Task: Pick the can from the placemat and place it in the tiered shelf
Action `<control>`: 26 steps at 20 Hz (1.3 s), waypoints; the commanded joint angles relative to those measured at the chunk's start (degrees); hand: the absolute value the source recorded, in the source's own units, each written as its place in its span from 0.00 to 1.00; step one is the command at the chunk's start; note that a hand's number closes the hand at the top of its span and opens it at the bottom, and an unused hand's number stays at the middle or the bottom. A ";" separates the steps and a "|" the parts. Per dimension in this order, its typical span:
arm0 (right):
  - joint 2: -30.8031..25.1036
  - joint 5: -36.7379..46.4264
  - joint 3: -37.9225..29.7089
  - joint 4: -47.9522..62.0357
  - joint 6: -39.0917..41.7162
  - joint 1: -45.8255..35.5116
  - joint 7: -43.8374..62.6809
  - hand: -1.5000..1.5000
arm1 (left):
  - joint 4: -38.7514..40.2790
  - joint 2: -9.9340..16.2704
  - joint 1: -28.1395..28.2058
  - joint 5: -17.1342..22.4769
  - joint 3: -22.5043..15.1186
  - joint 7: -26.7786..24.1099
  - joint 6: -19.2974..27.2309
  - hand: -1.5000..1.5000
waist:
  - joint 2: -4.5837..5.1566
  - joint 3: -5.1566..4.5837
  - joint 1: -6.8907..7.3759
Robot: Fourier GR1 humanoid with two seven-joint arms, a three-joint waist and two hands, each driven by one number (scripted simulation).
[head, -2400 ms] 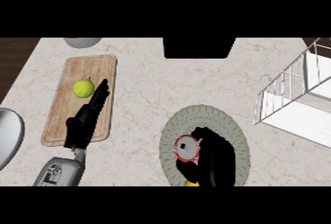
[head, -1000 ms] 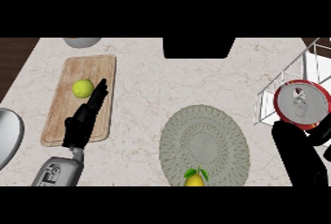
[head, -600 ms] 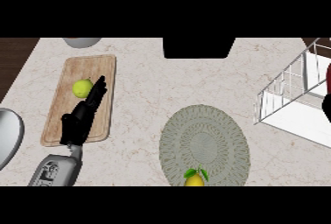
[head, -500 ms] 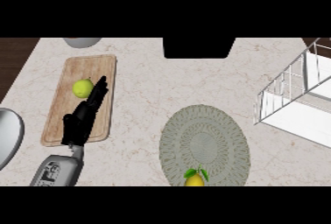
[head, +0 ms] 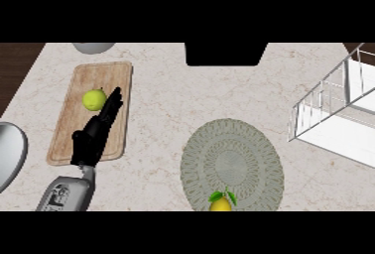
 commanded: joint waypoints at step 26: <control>-12.23 -24.27 -17.02 32.08 -40.50 4.03 -20.58 1.00 | -2.83 -1.88 3.11 -2.50 1.04 -0.27 -1.96 0.50 | 0.09 0.03 0.49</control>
